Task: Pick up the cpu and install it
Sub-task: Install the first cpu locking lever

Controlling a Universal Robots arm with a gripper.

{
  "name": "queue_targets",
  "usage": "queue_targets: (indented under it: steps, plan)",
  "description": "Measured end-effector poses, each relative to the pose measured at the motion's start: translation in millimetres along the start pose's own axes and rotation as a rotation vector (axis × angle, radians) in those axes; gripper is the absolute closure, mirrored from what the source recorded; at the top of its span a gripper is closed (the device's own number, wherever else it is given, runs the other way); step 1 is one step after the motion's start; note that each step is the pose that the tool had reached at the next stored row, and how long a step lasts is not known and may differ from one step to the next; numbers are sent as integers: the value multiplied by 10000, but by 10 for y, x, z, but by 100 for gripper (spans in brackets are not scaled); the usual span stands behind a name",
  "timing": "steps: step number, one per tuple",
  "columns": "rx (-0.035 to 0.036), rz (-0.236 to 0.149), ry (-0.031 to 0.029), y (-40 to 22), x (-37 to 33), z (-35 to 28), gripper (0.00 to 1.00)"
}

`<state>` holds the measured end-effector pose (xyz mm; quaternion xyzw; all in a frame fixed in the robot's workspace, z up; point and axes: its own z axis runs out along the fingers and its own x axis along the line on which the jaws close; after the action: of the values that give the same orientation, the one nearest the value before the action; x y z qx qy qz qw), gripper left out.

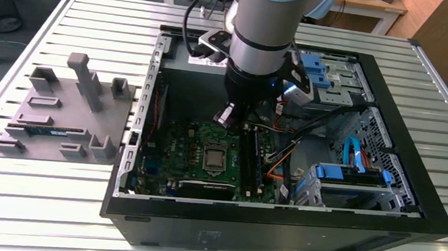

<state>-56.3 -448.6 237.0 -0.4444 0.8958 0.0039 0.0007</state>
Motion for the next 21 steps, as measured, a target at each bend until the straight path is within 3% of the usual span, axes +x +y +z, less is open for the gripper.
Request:
queue_targets:
  steps: [5, 11, 18, 21]
  plan:
    - [7, 62, -6, 2, 26, 13, 89]
    - [9, 495, -9, 0, 34, 38, 89]
    - [28, 724, -24, 51, 77, 67, 89]
    - [47, 813, -3, 52, 86, 77, 89]
